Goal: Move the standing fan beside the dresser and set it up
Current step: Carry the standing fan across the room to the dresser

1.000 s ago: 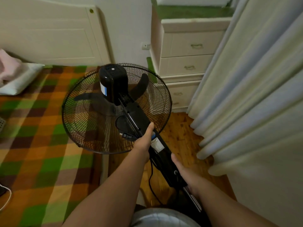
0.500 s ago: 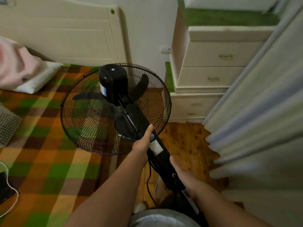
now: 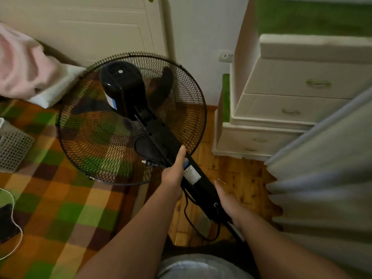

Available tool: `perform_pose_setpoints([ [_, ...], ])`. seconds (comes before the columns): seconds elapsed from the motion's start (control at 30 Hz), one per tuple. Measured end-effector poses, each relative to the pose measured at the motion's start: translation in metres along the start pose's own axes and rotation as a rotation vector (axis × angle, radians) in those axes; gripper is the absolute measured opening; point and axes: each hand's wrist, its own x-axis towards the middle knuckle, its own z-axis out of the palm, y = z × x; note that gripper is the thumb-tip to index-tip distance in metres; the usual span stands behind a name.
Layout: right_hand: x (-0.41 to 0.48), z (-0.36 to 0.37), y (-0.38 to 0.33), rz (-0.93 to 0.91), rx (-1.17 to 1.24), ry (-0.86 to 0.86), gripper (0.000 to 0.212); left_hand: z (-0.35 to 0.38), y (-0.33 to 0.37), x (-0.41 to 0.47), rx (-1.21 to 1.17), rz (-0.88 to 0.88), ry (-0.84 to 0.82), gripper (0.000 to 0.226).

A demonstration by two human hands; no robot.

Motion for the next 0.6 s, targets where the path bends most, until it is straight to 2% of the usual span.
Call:
perform_pose_setpoints([
  [0.07, 0.011, -0.006, -0.012, -0.037, -0.016, -0.001, 0.107, 0.005, 0.008, 0.004, -0.041, 0.010, 0.022, 0.102],
  [0.13, 0.023, -0.012, -0.025, -0.037, -0.037, -0.009, 0.106, 0.011, 0.016, 0.009, -0.062, 0.023, 0.042, 0.096],
  [0.23, 0.034, -0.016, -0.046, -0.023, -0.019, -0.026, 0.080, 0.021, 0.024, 0.017, -0.100, 0.053, 0.106, 0.093],
  [0.37, 0.053, -0.013, -0.075, -0.064, 0.038, 0.011, 0.056, 0.032, 0.038, 0.029, -0.139, 0.110, 0.166, 0.084],
  [0.6, 0.083, 0.010, -0.131, -0.032, 0.077, 0.029, 0.048, 0.020, 0.076, 0.066, -0.163, 0.179, 0.160, 0.075],
])
